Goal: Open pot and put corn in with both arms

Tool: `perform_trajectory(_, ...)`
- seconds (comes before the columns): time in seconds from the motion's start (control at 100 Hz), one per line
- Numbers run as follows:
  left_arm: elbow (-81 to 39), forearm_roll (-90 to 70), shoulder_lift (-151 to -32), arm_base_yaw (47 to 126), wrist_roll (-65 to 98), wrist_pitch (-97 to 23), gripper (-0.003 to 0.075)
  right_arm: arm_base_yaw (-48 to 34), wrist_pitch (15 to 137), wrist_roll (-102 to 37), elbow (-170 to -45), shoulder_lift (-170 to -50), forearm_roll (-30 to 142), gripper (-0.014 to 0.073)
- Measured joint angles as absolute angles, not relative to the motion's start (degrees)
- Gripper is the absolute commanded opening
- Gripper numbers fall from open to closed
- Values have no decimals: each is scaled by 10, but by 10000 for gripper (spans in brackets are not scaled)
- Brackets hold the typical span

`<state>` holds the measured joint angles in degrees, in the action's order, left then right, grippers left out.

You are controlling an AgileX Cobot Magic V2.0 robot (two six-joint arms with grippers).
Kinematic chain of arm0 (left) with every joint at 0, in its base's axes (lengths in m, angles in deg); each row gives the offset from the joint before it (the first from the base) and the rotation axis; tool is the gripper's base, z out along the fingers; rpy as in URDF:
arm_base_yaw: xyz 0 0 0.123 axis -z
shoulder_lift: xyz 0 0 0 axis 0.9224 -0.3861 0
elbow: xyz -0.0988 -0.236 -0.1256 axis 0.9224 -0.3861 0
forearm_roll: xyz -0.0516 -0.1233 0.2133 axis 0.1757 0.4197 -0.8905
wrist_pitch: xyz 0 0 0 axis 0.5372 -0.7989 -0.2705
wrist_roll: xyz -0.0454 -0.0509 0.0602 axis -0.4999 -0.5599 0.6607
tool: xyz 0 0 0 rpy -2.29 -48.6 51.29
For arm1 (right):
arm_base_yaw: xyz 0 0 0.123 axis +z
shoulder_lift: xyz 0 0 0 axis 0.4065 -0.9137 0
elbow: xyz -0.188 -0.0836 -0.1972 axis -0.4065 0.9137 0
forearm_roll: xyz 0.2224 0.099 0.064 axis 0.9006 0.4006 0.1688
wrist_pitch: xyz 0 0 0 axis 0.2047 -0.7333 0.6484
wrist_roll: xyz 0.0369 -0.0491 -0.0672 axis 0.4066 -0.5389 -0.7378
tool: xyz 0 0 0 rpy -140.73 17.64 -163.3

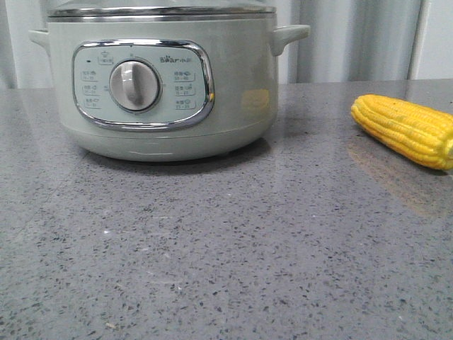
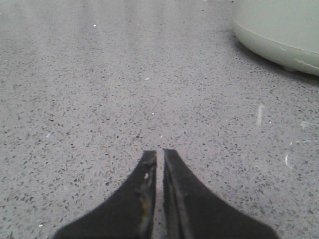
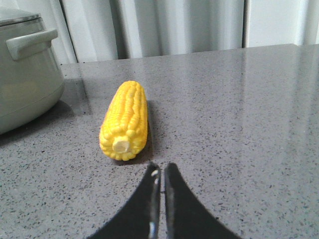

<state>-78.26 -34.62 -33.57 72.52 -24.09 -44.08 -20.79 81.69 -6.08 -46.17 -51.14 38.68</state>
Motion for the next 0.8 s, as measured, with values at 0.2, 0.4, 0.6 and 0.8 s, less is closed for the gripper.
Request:
perform_trajectory(0.2,-783,-346,-336,725,-241,-441,-20,-208,837,-61,-462,-511,387,-74)
perform_trajectory(0.4,-783,-266,-336,725,-242,-411,-20,-208,838,-61,-462,-511,391,-74)
perform_trajectory(0.6,-783,22,-336,725,-245,-332,-20,-208,856,-61,-462,-511,448,-74)
perform_trajectory(0.8,-781,143,-336,725,-245,-292,-20,-208,932,-61,-466,-511,608,-74)
